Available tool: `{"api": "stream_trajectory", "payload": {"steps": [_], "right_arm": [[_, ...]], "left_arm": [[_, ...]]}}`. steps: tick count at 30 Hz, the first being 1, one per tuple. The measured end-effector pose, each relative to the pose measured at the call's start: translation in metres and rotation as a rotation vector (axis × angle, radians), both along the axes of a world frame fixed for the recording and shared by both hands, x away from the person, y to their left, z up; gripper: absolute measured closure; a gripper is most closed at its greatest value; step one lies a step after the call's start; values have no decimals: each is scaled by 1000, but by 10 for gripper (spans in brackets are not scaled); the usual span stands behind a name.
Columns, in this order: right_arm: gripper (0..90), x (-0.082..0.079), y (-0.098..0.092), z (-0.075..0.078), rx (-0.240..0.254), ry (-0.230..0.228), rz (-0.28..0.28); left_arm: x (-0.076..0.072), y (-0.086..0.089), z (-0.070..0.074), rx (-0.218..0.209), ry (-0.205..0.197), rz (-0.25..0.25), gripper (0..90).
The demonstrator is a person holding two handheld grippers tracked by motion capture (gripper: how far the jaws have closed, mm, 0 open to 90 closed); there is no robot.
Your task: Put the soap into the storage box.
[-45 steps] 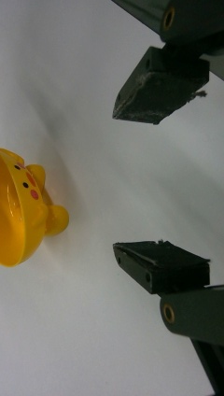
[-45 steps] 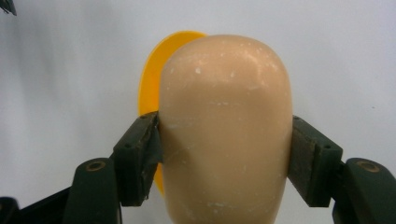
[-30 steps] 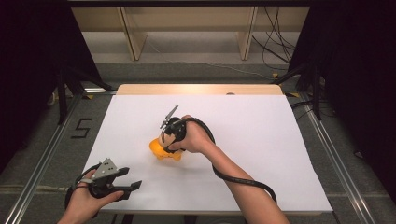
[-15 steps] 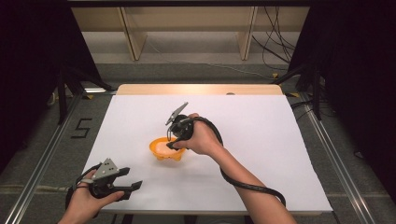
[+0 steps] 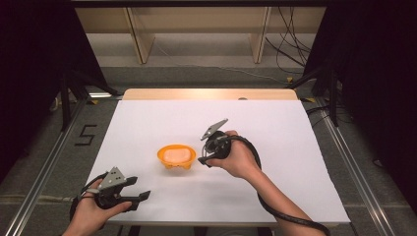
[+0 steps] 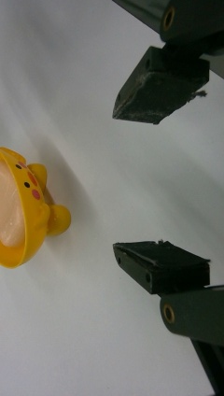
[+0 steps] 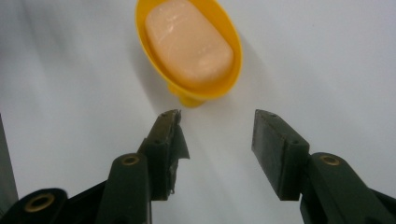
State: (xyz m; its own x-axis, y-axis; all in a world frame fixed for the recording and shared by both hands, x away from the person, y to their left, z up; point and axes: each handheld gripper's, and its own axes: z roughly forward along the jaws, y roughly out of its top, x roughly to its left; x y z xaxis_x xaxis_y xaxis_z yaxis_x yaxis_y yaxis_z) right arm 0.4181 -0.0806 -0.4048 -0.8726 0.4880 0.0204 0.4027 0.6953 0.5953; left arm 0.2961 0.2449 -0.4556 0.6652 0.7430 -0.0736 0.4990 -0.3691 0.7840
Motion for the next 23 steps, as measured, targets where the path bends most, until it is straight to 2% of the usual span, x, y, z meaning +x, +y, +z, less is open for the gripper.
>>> {"api": "stream_trajectory", "payload": {"steps": [1,4,5,7,9,10,11,12,13,14,15,16,17,18,19,21,23], "right_arm": [[523,-5,-9,-3,-5,2,-14],[522,-11,-16,-8,6,3,-31],[522,-15,-21,-10,0,7,-42],[519,-23,-32,-18,5,28,-73],[519,-27,-36,-20,10,38,-83],[519,-30,-39,-23,16,31,-97],[517,-34,-46,-28,22,22,-106],[517,-34,-46,-28,22,22,-106],[516,-36,-49,-31,19,24,-104],[516,-39,-51,-33,26,32,-121],[516,-41,-53,-36,41,16,-162],[516,-42,-57,-36,57,33,-146],[517,-42,-61,-38,71,1,-133],[517,-42,-63,-39,78,-3,-142],[517,-43,-65,-40,78,4,-147],[530,-43,-69,-41,83,12,-169],[546,-43,-71,-42,88,22,-178]], "left_arm": [[0,0,0,-4,3,5,295],[0,0,0,5,3,4,295],[0,-1,-1,-19,14,18,295],[1,1,0,16,5,-1,295],[1,1,-1,20,-1,11,295],[1,3,1,27,16,-7,295],[1,1,-2,2,10,19,295],[1,2,-1,10,17,6,295],[2,3,-1,16,5,-2,295],[1,2,-1,6,7,6,295],[2,4,-1,26,6,3,295],[2,3,-1,18,6,10,295],[2,4,-1,21,12,4,295],[2,2,-2,3,13,21,295],[2,2,-1,-6,3,16,295],[2,3,0,8,13,12,295],[2,2,-1,-6,3,23,295]]}}
